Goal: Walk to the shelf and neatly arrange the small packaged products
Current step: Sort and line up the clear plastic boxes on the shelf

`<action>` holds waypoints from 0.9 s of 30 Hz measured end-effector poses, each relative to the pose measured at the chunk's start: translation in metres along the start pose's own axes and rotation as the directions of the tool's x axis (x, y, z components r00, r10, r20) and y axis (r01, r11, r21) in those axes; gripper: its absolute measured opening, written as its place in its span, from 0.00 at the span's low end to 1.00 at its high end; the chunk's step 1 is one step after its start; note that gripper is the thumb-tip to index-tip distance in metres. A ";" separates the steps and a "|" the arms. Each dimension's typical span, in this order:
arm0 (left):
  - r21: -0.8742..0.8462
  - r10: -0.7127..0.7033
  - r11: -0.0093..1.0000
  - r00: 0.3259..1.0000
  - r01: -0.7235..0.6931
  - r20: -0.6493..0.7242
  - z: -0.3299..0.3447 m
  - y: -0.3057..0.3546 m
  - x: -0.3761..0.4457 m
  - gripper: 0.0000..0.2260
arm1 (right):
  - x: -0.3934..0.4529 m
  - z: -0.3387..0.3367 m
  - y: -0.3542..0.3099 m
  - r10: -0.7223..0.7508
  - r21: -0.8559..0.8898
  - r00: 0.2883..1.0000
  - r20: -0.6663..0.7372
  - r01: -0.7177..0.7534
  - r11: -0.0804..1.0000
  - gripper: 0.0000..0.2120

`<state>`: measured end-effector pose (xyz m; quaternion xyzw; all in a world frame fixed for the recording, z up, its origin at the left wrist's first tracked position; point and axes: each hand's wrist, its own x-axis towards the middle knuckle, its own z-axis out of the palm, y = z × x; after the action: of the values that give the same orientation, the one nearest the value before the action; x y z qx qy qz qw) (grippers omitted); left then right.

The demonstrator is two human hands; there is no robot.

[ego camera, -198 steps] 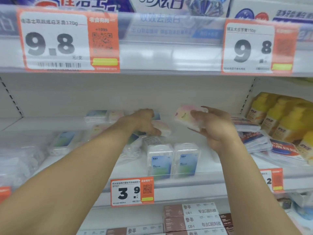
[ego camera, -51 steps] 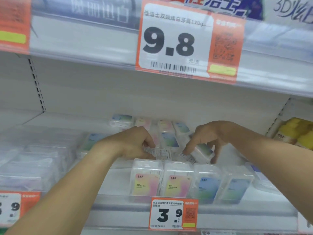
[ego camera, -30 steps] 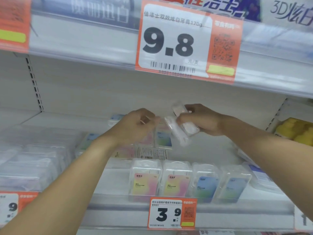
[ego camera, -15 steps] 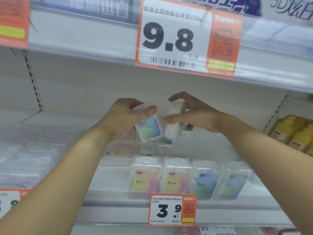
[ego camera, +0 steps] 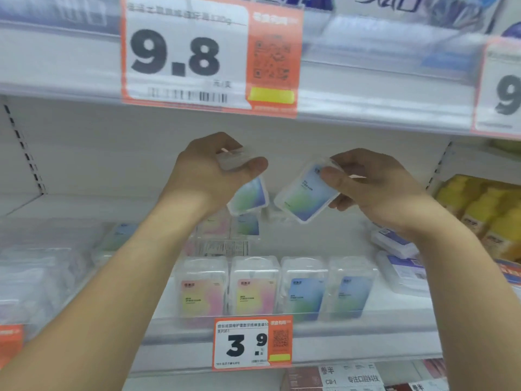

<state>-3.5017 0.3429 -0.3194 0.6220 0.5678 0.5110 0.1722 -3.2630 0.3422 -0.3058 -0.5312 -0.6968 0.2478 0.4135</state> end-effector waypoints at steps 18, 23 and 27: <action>0.041 -0.111 0.994 0.908 0.103 0.404 0.060 0.020 -0.021 0.14 | -0.018 -0.020 0.057 0.096 0.033 0.994 0.057 -0.098 0.995 0.11; 0.191 -0.120 0.981 0.846 0.022 0.520 0.066 0.012 -0.025 0.14 | -0.025 -0.022 0.062 0.198 -0.143 0.935 0.294 -0.162 0.976 0.12; 0.327 -0.183 0.943 0.725 -0.062 0.664 0.063 0.007 -0.026 0.20 | -0.031 -0.022 0.063 0.260 -0.143 0.874 0.409 -0.220 0.965 0.11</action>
<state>-3.4415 0.3410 -0.3520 0.7669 0.5604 0.1374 0.2808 -3.2083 0.3311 -0.3535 -0.5654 -0.7091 0.3745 0.1929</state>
